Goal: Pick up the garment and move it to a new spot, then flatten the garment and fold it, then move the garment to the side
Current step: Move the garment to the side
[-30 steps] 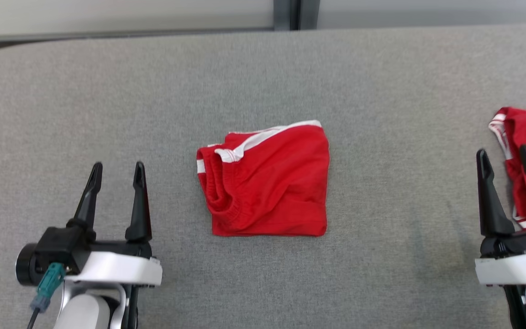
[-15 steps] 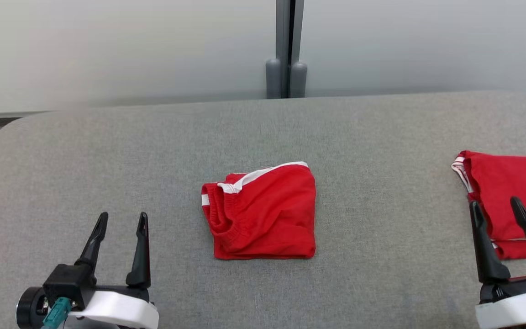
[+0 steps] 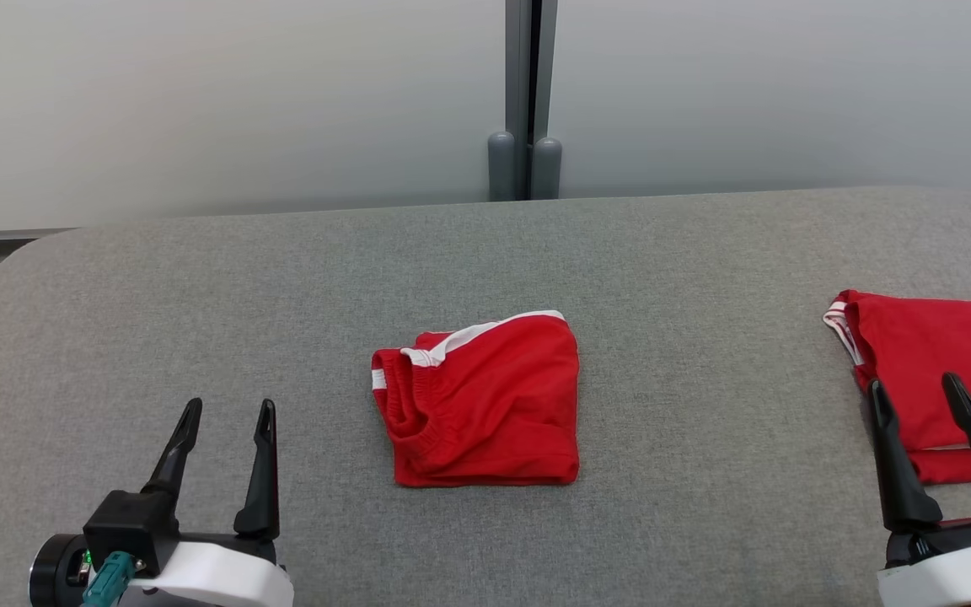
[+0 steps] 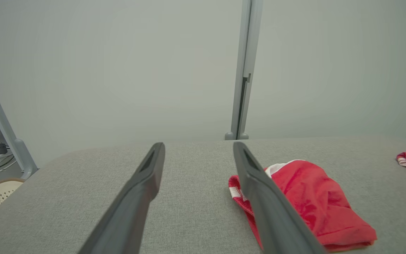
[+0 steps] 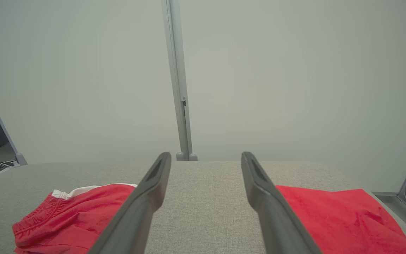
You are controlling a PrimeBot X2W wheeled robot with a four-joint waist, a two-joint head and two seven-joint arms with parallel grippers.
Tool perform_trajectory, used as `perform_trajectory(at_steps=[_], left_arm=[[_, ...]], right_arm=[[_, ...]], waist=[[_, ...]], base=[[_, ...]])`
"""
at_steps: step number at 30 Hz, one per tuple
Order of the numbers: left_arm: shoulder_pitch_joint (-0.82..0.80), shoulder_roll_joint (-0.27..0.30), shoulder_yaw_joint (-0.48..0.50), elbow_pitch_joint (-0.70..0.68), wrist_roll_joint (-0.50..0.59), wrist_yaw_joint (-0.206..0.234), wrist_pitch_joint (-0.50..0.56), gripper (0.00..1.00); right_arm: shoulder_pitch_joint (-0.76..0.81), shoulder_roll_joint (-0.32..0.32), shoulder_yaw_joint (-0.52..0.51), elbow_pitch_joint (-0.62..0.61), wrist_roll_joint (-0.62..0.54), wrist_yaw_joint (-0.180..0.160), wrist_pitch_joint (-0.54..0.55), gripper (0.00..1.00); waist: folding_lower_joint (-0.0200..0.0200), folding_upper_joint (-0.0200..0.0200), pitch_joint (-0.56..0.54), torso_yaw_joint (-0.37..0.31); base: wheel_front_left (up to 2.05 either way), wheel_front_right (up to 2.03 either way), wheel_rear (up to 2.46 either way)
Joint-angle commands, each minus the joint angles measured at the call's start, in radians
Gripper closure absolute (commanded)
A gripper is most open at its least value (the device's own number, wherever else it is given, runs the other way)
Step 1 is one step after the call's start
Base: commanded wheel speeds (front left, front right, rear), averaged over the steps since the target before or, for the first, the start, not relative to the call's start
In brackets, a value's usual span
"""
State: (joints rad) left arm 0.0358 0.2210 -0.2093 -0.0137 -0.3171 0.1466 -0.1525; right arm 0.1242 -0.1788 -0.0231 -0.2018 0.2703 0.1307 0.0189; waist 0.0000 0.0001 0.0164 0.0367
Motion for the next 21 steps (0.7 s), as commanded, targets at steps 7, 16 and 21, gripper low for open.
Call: perform_trajectory(at_steps=[7, 16, 21], left_arm=[[-0.007, 0.008, -0.007, 0.000, 0.006, 0.009, 0.005, 0.00], [-0.036, 0.002, -0.019, -0.002, 0.006, 0.011, -0.005, 0.00], [-0.073, -0.006, -0.026, -0.008, 0.007, 0.007, -0.021, 0.00]], right_arm=[[0.016, 0.001, -0.013, -0.002, -0.009, 0.000, 0.013, 0.00], [0.021, 0.003, -0.028, -0.014, -0.015, 0.000, 0.025, 0.00], [0.025, 0.001, -0.053, -0.011, -0.018, 0.000, 0.035, 0.00]], waist=[[0.0000, -0.0001, -0.009, 0.002], [0.0000, -0.0001, 0.010, 0.021], [0.0000, -0.0001, 0.059, 0.070]], base=[[0.00, 0.00, 0.00], [0.00, 0.00, 0.00], [0.00, 0.00, 0.00]])
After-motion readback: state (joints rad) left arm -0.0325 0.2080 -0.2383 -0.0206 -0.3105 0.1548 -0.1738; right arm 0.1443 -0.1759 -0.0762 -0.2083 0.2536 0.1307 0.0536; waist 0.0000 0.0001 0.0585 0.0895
